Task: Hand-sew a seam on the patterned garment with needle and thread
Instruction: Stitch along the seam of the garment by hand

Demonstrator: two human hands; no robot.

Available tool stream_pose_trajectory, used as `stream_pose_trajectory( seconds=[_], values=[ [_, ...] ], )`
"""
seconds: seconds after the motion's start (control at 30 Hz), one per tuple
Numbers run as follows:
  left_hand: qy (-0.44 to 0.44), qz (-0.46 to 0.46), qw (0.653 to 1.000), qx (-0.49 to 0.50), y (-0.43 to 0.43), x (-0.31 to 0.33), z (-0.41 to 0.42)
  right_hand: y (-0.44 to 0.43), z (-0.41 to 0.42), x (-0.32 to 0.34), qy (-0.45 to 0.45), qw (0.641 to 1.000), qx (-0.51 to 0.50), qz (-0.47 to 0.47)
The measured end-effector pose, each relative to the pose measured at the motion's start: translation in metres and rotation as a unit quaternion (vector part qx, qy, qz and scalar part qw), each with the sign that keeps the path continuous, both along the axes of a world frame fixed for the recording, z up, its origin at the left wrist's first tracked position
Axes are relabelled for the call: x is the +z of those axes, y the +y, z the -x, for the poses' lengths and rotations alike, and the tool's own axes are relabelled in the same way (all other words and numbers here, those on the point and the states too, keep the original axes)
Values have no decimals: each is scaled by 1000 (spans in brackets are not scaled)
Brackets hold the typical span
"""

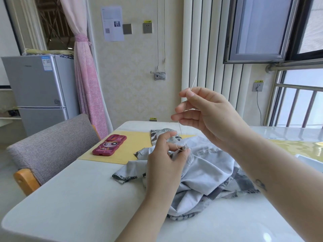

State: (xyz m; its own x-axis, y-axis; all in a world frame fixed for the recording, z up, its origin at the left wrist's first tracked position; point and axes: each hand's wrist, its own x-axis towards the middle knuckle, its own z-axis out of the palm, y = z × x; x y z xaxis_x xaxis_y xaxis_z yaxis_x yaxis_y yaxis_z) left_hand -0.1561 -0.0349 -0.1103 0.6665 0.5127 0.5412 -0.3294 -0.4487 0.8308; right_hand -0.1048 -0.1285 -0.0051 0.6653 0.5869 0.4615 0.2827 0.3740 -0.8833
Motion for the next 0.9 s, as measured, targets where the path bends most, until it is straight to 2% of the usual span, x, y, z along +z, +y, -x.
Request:
stream_pose_trajectory(
  seconds=[0.17, 0.37, 0.9],
  values=[
    [38, -100, 993, 46, -1, -5, -2, -2, 1, 3, -2, 1000, -4, -10],
    [70, -158, 981, 82, -2, -7, -2, -3, 4, 6, -5, 1000, -3, -16],
    [123, -207, 965, 100, 0, -11, -7, -5, 12, 13, -18, 1000, -3, -21]
  ],
)
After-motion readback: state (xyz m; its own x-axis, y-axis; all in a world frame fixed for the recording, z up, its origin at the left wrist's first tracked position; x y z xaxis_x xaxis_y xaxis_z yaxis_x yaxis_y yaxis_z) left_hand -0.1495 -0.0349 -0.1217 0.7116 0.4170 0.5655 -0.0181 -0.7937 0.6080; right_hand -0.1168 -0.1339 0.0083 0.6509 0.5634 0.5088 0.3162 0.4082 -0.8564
